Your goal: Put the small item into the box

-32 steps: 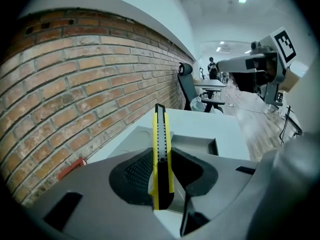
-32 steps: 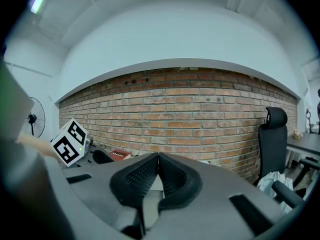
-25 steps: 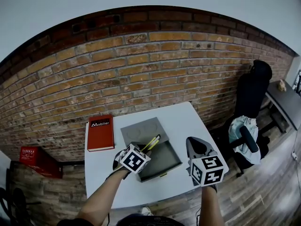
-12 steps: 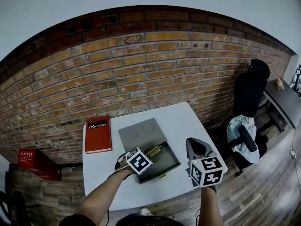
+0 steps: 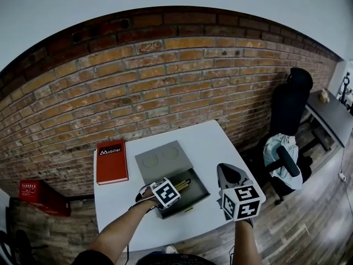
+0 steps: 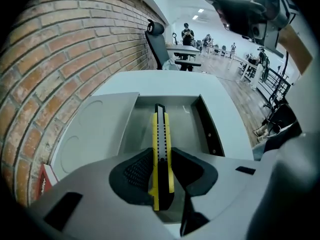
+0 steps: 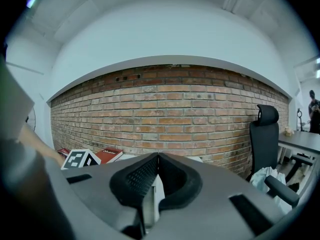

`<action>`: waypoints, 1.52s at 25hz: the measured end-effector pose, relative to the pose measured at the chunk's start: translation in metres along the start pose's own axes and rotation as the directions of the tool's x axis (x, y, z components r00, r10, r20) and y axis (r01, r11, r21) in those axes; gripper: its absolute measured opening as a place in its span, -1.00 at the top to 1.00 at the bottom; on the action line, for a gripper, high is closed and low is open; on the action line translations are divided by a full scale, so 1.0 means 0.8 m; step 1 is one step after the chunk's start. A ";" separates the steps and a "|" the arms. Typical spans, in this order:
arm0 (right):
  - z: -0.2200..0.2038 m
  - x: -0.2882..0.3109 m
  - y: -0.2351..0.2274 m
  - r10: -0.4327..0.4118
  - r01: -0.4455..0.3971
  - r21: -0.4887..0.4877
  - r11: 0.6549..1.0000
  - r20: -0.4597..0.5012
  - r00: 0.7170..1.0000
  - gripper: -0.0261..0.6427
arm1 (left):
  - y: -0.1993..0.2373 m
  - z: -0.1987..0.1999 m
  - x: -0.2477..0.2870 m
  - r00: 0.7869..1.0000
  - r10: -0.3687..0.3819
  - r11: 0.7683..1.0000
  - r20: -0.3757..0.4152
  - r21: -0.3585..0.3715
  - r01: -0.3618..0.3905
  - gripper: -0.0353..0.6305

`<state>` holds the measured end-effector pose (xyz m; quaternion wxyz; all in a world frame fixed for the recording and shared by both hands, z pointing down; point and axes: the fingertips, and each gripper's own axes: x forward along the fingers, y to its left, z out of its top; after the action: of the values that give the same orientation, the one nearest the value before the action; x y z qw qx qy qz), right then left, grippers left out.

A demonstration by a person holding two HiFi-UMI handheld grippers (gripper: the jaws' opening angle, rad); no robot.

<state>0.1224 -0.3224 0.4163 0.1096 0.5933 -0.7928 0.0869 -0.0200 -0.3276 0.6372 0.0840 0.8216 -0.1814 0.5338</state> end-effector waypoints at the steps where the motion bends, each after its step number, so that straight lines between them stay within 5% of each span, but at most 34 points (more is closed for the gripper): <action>1: -0.001 0.001 0.000 -0.002 0.002 0.001 1.000 -0.003 1.000 0.86 | -0.001 0.000 0.003 1.000 -0.006 1.000 -0.004 0.004 0.006 0.51; 20: -0.013 0.008 -0.014 -0.031 0.031 0.009 0.999 -0.030 0.999 0.86 | -0.003 -0.019 0.030 0.988 -0.068 0.996 -0.140 0.041 0.075 0.51; 38: -0.021 0.014 -0.008 -0.005 0.005 0.003 1.000 -0.055 0.998 0.86 | -0.002 -0.017 0.034 0.995 -0.068 0.997 -0.078 0.026 0.070 0.50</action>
<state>0.1270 -0.3302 0.4355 0.1307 0.5929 -0.7877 0.1042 -0.0211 -0.3274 0.6673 0.0977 0.8073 -0.1418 0.5644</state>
